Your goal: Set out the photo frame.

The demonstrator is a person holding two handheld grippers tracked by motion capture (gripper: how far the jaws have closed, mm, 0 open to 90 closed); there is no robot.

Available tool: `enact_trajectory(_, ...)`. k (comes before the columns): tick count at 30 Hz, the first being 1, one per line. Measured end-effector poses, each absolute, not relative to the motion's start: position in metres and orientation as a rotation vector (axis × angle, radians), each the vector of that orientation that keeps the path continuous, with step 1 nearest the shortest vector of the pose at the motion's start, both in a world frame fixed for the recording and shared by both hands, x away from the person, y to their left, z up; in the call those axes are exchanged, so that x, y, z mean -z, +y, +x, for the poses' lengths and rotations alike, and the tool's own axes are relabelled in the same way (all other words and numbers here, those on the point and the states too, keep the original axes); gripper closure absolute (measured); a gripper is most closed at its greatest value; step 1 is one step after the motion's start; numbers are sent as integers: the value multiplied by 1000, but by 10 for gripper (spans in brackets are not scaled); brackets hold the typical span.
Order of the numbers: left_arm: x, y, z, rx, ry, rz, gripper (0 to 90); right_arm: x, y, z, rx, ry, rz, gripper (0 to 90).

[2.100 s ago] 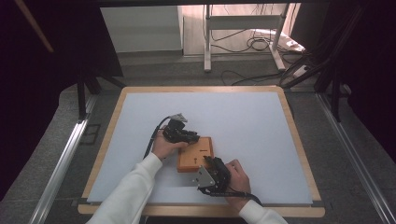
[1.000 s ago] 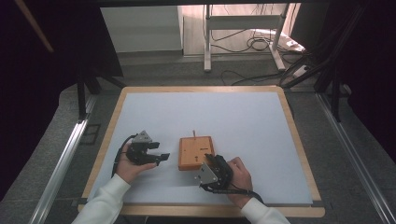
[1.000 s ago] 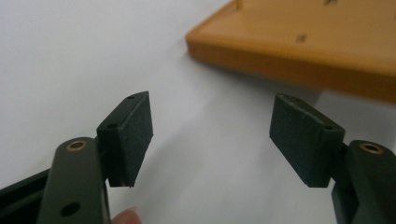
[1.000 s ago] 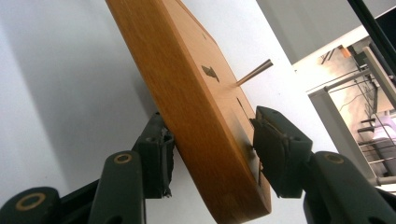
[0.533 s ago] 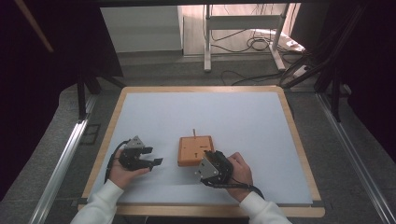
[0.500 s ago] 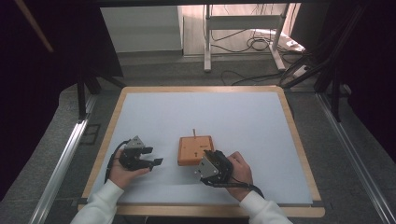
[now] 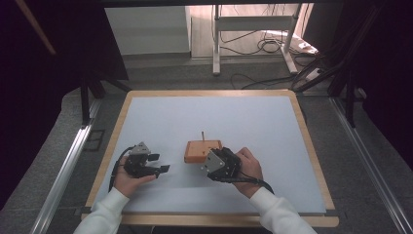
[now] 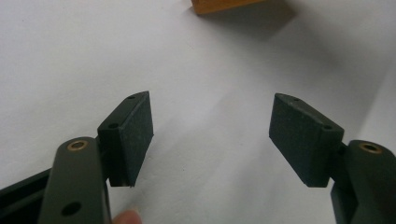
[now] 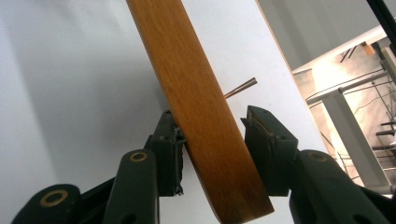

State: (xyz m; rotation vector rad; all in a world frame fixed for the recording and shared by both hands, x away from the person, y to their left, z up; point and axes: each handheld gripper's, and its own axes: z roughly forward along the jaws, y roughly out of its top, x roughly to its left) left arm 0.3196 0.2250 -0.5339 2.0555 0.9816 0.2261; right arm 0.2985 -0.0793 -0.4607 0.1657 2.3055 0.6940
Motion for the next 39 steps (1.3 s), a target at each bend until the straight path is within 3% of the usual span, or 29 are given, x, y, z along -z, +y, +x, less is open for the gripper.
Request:
enact_trajectory(25, 535, 224, 320, -222, 973, 2057, 305, 445, -63, 316, -635, 2319, 29, 680)
enact_trajectory(39, 534, 226, 320, -233, 986, 2044, 306, 416, -61, 327, -732, 2356, 66, 694)
